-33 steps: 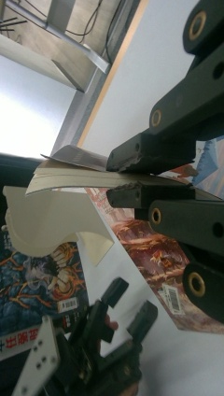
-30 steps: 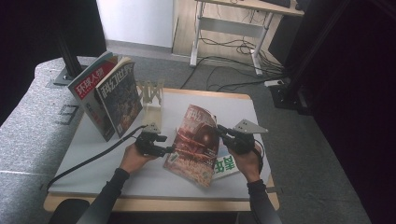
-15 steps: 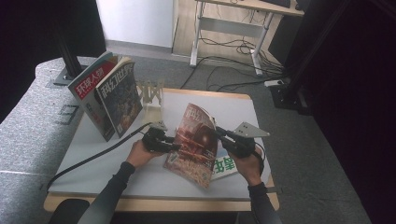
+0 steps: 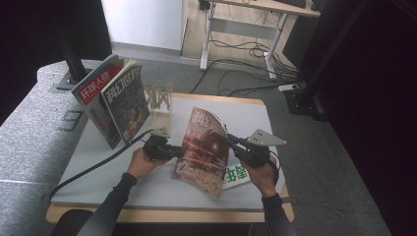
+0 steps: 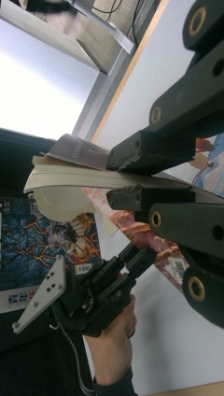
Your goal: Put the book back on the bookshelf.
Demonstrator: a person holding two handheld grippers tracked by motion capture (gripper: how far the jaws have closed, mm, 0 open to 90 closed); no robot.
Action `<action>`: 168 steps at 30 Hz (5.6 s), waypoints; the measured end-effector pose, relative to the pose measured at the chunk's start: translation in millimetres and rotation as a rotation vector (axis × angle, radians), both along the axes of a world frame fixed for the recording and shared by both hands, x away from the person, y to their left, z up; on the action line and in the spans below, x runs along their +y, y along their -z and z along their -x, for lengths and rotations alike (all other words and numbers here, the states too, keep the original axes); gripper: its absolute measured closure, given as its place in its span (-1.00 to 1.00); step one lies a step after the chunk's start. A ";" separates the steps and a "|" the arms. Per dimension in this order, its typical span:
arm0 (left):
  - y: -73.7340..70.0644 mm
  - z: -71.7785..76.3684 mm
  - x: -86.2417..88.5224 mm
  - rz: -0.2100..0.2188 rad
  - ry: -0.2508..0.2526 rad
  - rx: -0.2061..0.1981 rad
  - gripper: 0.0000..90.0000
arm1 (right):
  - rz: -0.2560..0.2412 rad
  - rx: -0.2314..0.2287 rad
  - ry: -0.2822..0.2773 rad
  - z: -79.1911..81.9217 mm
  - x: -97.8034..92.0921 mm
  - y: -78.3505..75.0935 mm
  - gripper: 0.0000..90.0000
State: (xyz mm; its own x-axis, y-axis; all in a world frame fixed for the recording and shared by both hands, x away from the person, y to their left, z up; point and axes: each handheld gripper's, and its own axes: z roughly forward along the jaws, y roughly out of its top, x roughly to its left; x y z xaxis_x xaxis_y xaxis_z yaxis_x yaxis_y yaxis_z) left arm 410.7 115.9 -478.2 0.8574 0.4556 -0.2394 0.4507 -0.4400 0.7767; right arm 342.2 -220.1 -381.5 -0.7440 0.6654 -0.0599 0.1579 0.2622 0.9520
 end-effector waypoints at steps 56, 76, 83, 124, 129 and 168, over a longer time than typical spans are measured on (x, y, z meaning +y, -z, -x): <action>-43.1 49.3 25.0 0.058 0.032 -0.267 0.71 | -0.071 -0.023 -0.032 5.1 -19.1 -20.4 0.60; -92.4 41.3 9.0 0.025 0.086 -0.303 0.51 | -0.060 -0.021 -0.018 2.8 -16.3 -20.9 0.57; -113.8 38.6 5.3 0.059 0.092 -0.304 0.47 | -0.060 -0.019 -0.011 1.5 -16.4 -21.6 0.57; -147.4 32.1 -12.1 0.018 0.042 -0.337 0.85 | 0.026 0.061 0.082 -8.1 -26.5 5.7 -0.19; -148.4 32.3 -10.3 -0.007 0.029 -0.338 0.84 | 0.063 0.157 0.110 -15.5 -31.4 31.1 -0.43; -155.7 23.6 18.0 -0.047 -0.059 -0.226 0.87 | 0.171 0.401 0.309 -23.3 -64.7 145.4 -1.00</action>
